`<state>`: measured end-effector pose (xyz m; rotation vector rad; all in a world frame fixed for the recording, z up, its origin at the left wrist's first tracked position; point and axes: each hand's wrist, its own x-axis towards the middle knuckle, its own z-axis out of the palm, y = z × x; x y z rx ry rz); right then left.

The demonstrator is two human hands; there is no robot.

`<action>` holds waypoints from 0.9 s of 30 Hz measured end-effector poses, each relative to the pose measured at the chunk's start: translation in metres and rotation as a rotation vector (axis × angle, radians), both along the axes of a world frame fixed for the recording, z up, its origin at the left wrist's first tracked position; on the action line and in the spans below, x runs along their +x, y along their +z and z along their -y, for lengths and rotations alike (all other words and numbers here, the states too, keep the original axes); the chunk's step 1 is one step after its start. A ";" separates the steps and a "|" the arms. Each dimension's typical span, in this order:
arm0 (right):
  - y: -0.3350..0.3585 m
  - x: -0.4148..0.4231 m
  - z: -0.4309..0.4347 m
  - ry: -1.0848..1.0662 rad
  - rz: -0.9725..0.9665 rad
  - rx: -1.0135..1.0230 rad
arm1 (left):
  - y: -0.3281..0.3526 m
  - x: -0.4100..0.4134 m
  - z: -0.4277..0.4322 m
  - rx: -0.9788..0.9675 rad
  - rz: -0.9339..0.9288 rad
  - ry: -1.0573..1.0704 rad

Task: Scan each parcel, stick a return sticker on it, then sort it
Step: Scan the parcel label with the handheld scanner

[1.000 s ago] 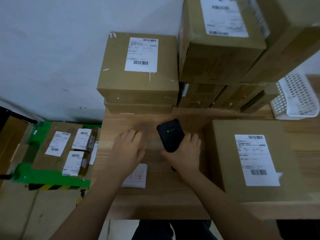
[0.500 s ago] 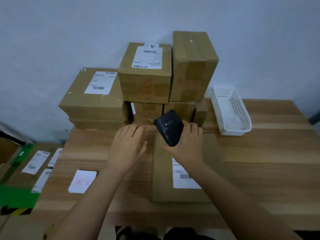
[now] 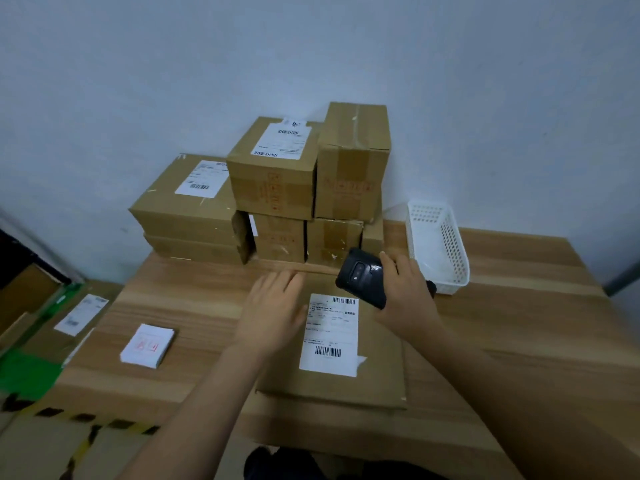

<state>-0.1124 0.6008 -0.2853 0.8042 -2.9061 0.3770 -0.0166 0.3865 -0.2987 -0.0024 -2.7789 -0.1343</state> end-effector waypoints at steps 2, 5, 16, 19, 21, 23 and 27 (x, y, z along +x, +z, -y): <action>0.003 -0.006 -0.004 0.054 -0.049 0.083 | -0.002 0.001 0.001 -0.011 0.009 0.006; 0.013 -0.014 -0.009 0.169 -0.184 0.267 | -0.007 0.003 -0.001 -0.013 0.034 0.018; 0.043 -0.031 0.006 0.626 -0.635 0.749 | -0.018 0.007 -0.013 0.042 0.049 0.007; 0.046 -0.036 0.014 0.662 -0.653 0.764 | -0.017 0.010 -0.012 0.043 0.018 0.028; 0.048 -0.037 0.016 0.684 -0.656 0.754 | -0.018 0.012 -0.011 0.049 -0.011 0.034; 0.051 -0.037 0.017 0.696 -0.663 0.724 | -0.021 0.014 -0.010 0.052 -0.026 0.042; 0.053 -0.039 0.019 0.726 -0.661 0.718 | -0.023 0.015 -0.010 0.052 -0.035 0.073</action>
